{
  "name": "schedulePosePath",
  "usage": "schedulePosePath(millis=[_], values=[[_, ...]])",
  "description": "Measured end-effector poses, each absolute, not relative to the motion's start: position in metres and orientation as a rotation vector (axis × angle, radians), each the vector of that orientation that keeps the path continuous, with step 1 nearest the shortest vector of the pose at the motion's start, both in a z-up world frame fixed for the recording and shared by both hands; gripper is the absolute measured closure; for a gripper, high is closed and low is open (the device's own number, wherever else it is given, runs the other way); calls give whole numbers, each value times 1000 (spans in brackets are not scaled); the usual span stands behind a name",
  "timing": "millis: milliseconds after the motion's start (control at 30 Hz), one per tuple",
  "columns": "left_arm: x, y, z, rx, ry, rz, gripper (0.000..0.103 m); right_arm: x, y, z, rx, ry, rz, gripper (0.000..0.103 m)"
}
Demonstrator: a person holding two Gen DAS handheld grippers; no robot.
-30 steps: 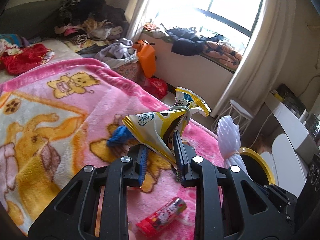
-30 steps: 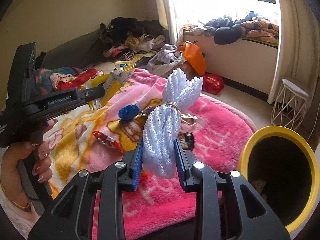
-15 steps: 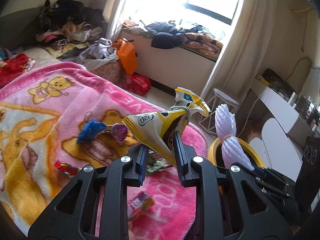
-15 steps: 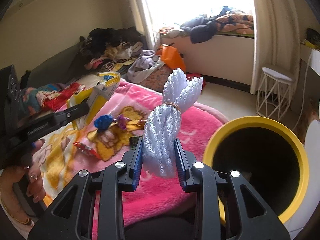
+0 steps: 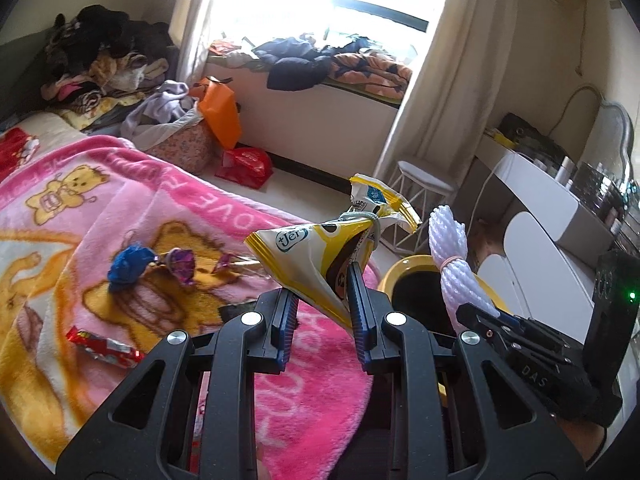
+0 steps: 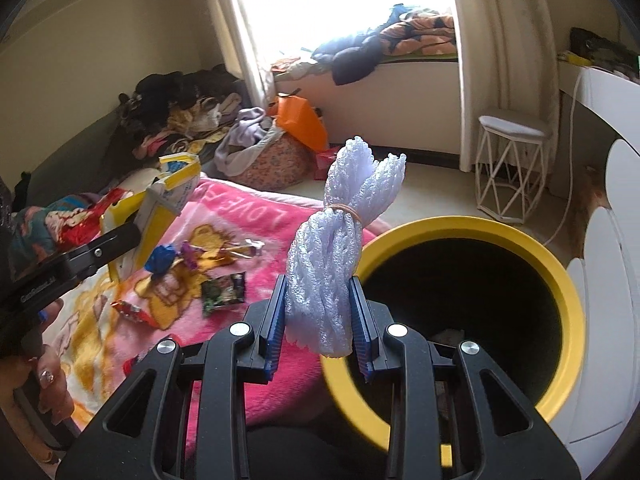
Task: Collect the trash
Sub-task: 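Carry the white bundle and yellow wrapper over the yellow-rimmed bin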
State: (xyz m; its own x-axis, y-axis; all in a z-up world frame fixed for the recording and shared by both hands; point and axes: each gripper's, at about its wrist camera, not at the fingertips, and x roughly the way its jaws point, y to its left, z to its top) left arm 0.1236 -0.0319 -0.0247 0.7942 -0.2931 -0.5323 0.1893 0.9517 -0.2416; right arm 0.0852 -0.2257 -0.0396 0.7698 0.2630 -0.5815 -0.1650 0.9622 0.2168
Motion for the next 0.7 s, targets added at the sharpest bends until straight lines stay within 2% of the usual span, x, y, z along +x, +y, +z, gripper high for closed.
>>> schedulePosePath(millis=[700], values=[[130, -90, -36, -78, 631, -351, 84, 86, -290, -52, 241, 683, 101, 75]])
